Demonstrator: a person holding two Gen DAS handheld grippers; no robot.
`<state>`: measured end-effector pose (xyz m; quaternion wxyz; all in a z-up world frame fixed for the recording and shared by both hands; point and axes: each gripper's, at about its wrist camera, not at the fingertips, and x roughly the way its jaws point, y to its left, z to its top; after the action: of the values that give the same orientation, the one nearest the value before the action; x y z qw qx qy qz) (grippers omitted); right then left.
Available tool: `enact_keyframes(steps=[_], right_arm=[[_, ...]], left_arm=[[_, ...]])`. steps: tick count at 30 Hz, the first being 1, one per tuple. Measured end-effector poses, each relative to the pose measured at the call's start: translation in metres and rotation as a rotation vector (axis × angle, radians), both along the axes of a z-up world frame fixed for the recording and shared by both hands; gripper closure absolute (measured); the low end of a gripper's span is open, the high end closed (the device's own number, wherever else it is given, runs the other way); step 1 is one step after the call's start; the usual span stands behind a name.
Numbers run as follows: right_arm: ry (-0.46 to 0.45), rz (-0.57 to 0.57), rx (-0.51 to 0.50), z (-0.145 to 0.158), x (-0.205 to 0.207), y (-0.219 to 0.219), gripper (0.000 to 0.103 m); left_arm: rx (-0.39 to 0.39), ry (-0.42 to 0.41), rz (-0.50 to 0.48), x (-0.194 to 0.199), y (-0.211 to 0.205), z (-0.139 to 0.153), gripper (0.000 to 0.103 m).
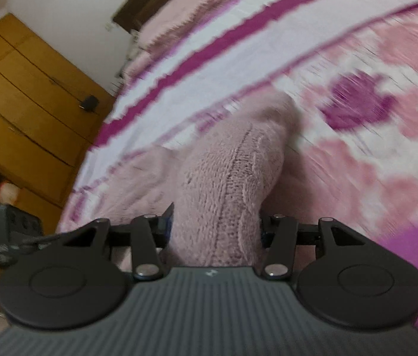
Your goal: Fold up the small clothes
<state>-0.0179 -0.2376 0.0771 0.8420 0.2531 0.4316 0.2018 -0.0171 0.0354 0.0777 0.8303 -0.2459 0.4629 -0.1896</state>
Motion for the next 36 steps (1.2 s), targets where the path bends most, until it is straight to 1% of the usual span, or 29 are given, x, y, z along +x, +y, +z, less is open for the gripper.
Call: enact_keyframes(steps=[2, 4, 6, 8, 10, 14, 17, 19, 20, 21, 22, 23, 25, 29, 33, 36], right_arm=[[-0.011, 0.053, -0.085, -0.017, -0.007, 0.005, 0.044], [-0.034, 0.096, -0.155, -0.03, -0.01, 0.01, 0.037], [-0.06, 0.085, -0.151, -0.03, -0.014, 0.011, 0.036], [-0.068, 0.084, -0.175, -0.023, -0.015, 0.01, 0.034], [-0.09, 0.079, -0.212, -0.014, -0.019, 0.006, 0.033], [-0.205, 0.052, -0.281, 0.008, -0.028, 0.005, 0.033], [-0.291, 0.034, -0.305, 0.015, -0.026, 0.009, 0.035], [-0.287, 0.044, -0.329, 0.011, -0.018, 0.014, 0.037], [-0.278, 0.053, -0.348, 0.005, -0.015, 0.019, 0.04], [-0.272, 0.059, -0.375, -0.001, -0.013, 0.026, 0.04], [-0.271, 0.059, -0.405, -0.008, -0.01, 0.03, 0.04], [-0.273, 0.054, -0.427, -0.016, -0.008, 0.034, 0.04], [-0.28, 0.04, -0.425, -0.02, -0.007, 0.037, 0.039], [-0.28, 0.02, -0.387, -0.011, -0.013, 0.03, 0.038], [-0.285, -0.02, -0.347, -0.001, -0.025, 0.025, 0.038], [-0.308, -0.027, -0.324, 0.008, -0.038, 0.026, 0.038]], left_arm=[[0.088, 0.005, -0.004, -0.01, -0.008, -0.008, 0.056], [0.132, 0.01, -0.021, -0.014, -0.011, -0.014, 0.054], [0.122, 0.019, -0.004, -0.015, -0.008, -0.014, 0.053], [0.124, 0.01, 0.024, -0.019, -0.004, -0.007, 0.051], [0.148, -0.02, 0.043, -0.019, -0.003, 0.004, 0.051], [0.233, -0.1, 0.07, -0.015, -0.006, 0.022, 0.05], [0.301, -0.113, 0.08, -0.001, -0.009, 0.023, 0.05], [0.38, -0.135, 0.09, 0.005, -0.014, 0.019, 0.05], [0.419, -0.141, 0.096, 0.009, -0.018, 0.017, 0.049], [0.447, -0.145, 0.102, 0.012, -0.018, 0.013, 0.049], [0.459, -0.141, 0.107, 0.014, -0.017, 0.009, 0.047], [0.452, -0.129, 0.112, 0.017, -0.015, 0.006, 0.046], [0.43, -0.119, 0.126, 0.02, -0.009, 0.0, 0.045], [0.424, -0.139, 0.126, 0.016, -0.009, 0.005, 0.044], [0.429, -0.161, 0.135, 0.003, -0.01, 0.018, 0.043], [0.443, -0.185, 0.143, -0.014, -0.012, 0.031, 0.041]])
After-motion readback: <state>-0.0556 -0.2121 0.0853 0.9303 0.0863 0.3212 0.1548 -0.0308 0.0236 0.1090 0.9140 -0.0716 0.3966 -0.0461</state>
